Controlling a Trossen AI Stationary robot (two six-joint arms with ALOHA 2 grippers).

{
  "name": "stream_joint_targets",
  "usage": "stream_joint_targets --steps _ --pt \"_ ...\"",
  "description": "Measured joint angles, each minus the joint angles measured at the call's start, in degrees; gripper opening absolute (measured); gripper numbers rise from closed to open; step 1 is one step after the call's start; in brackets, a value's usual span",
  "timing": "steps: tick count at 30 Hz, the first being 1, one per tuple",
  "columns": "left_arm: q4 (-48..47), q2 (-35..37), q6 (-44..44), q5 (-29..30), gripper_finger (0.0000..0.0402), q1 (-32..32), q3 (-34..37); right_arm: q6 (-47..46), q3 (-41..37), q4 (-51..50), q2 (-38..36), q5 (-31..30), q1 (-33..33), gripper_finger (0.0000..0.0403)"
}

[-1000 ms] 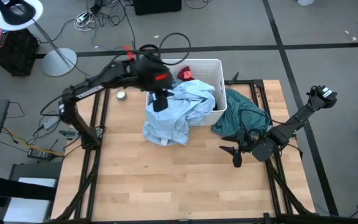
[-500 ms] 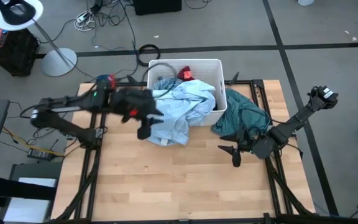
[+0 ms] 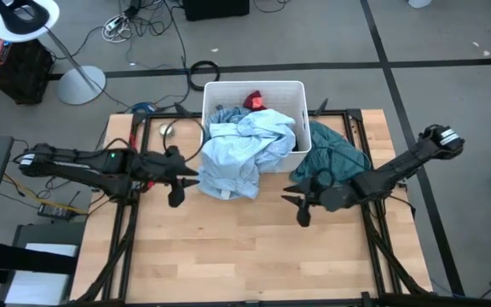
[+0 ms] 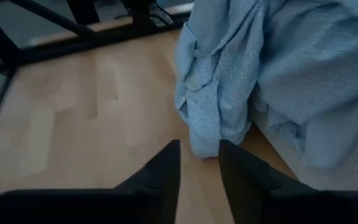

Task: Sort clothes
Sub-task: Put the blue long sleeve into the laundry bin

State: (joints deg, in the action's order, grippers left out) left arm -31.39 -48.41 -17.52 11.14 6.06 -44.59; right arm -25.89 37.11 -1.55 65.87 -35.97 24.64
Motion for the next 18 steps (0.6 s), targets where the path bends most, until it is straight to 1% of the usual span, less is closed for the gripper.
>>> stream_joint_targets --steps 6,8,11,13,16,17,18 --pt "1.3 1.6 -4.4 1.0 0.0132 0.4 10.2 -2.3 4.6 -3.1 8.2 0.4 -2.9 0.0017" --pt "1.6 1.6 -5.2 1.9 0.0131 0.3 12.8 -3.6 4.9 -3.1 10.5 1.6 -4.1 0.0007" --pt "3.3 1.6 -5.3 5.9 0.0120 0.3 16.0 -8.1 4.9 -3.0 13.7 3.3 -5.7 0.0011" --pt "4.9 1.6 -5.1 8.0 0.0093 0.3 17.3 -10.0 5.0 -3.1 15.9 5.1 -6.5 0.0006" --pt "7.3 1.6 -2.7 11.0 0.0031 0.2 18.4 -11.4 5.0 -3.0 19.1 6.1 -7.2 0.0003" --pt "7.4 1.6 -1.6 12.7 0.0016 0.2 18.8 -12.5 5.0 -3.0 20.0 5.9 -7.3 0.0004" --pt "7.6 1.6 -0.6 14.8 0.0010 0.2 19.4 -13.8 5.0 -2.9 20.9 5.4 -7.5 0.0004"
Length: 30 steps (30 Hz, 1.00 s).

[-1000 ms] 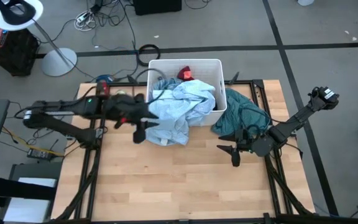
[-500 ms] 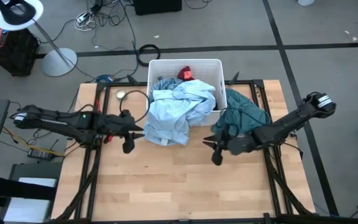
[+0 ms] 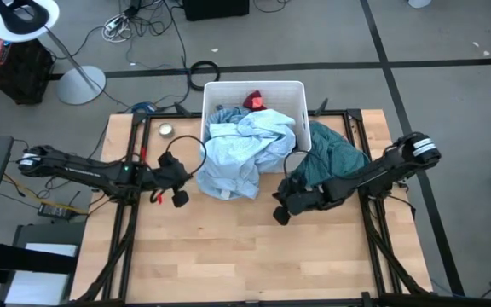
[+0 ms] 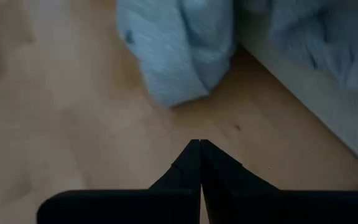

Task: Sort clothes
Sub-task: Put the blue long sleeve into the laundry bin

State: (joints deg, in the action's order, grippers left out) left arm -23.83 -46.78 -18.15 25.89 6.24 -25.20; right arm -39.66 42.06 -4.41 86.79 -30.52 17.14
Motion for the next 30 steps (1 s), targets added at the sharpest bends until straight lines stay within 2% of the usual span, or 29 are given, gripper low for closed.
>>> stream_joint_targets --steps 2,4,7,14,20,24,30 --pt "-0.1 -0.3 2.1 3.0 0.0007 -0.4 1.2 -2.0 0.0 0.0 1.9 -1.9 -0.3 0.0002" --pt "1.1 -1.1 3.5 3.4 0.0004 -1.2 2.6 -3.7 0.0 0.6 3.8 -4.5 -0.7 0.0002" --pt "7.7 -2.5 2.9 3.4 0.0002 -2.4 5.5 -3.3 0.0 4.5 6.7 -6.3 -1.5 0.0002" --pt "21.5 -8.0 5.7 -2.5 0.0001 -4.7 9.5 1.6 0.0 15.6 12.3 -5.5 -2.8 0.0001" --pt "31.9 -16.8 8.7 -8.6 0.0001 -5.4 9.5 5.1 0.0 20.1 12.5 -5.6 -3.1 0.0001" --pt "38.5 -22.8 9.1 -10.1 0.0000 -5.5 9.1 9.0 0.0 24.5 13.5 -4.8 -4.1 0.0000" --pt "47.1 -27.9 11.2 -14.3 0.0000 -5.4 6.6 14.4 2.4 25.7 15.3 -2.3 -5.8 0.0000"
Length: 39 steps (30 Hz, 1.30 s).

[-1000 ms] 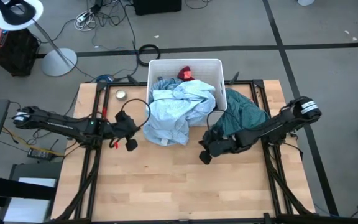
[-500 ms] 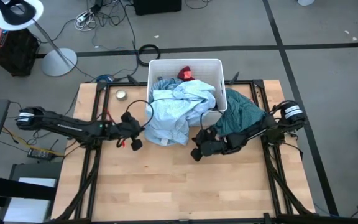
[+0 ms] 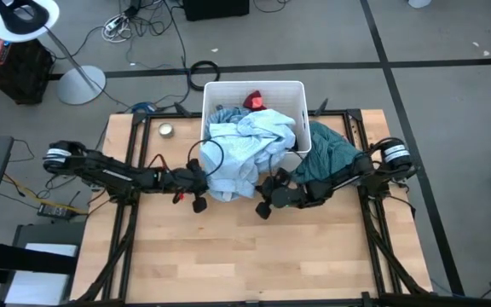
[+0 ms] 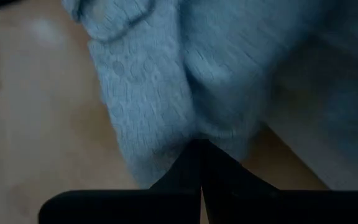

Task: Sort clothes
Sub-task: Put the blue long sleeve into the laundry bin

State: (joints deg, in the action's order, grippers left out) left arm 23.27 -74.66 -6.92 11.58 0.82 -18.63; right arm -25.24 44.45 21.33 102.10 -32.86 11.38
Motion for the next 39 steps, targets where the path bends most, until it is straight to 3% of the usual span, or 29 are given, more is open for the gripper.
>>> stream_joint_targets --steps 14,19,26,33,39 --pt "-0.1 -0.8 3.7 -7.6 0.0000 0.1 -11.6 12.9 10.8 -0.2 0.1 2.3 -1.1 0.0000" --pt "-8.6 -0.1 3.8 -8.2 0.0000 0.5 -17.5 14.7 13.4 -3.6 -1.6 2.5 -0.6 0.0000" --pt "-22.5 0.1 2.0 -8.2 0.0000 2.9 -26.7 14.8 14.4 -6.7 -6.8 2.7 -0.2 0.0000" --pt "-24.7 0.1 5.7 -9.1 0.0000 4.3 -33.9 17.4 14.4 -7.4 -12.6 3.1 0.0 0.0000" --pt "-26.6 0.1 11.8 -6.0 0.0000 2.7 -41.4 21.1 14.4 -7.6 -19.4 1.9 -1.1 0.0000"
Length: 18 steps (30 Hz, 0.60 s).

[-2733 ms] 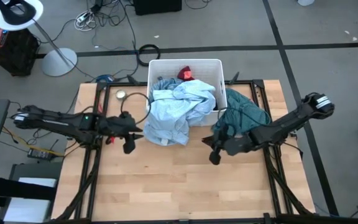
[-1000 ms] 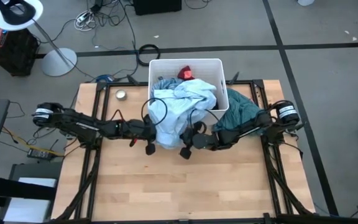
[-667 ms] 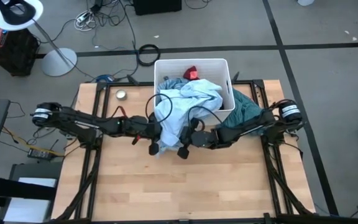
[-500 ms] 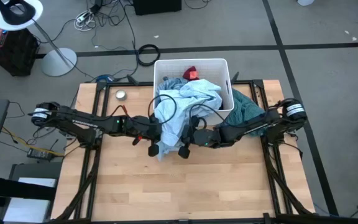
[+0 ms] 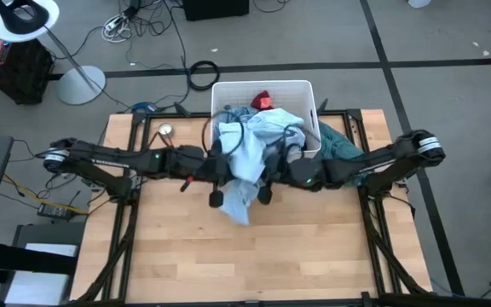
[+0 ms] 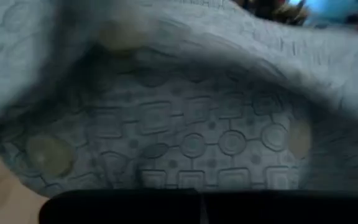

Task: Sort clothes
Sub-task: Put the blue long sleeve into the laundry bin

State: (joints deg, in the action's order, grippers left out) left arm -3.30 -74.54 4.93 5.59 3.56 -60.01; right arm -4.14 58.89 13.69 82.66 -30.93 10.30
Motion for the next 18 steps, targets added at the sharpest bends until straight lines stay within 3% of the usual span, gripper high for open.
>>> stream_joint_targets --steps 6,12,18 --pt "-2.4 0.0 6.9 5.6 0.0000 -3.5 -7.7 5.4 0.0 0.7 -7.6 -2.5 -3.2 0.0000" --pt "-2.3 0.0 9.9 6.2 0.0000 -10.3 -13.9 9.3 0.0 4.3 -13.2 -2.6 -9.0 0.0000" --pt "-5.8 0.0 9.6 6.5 0.0000 -17.7 -17.4 8.1 1.9 -4.5 -15.9 -2.6 -13.9 0.0000"
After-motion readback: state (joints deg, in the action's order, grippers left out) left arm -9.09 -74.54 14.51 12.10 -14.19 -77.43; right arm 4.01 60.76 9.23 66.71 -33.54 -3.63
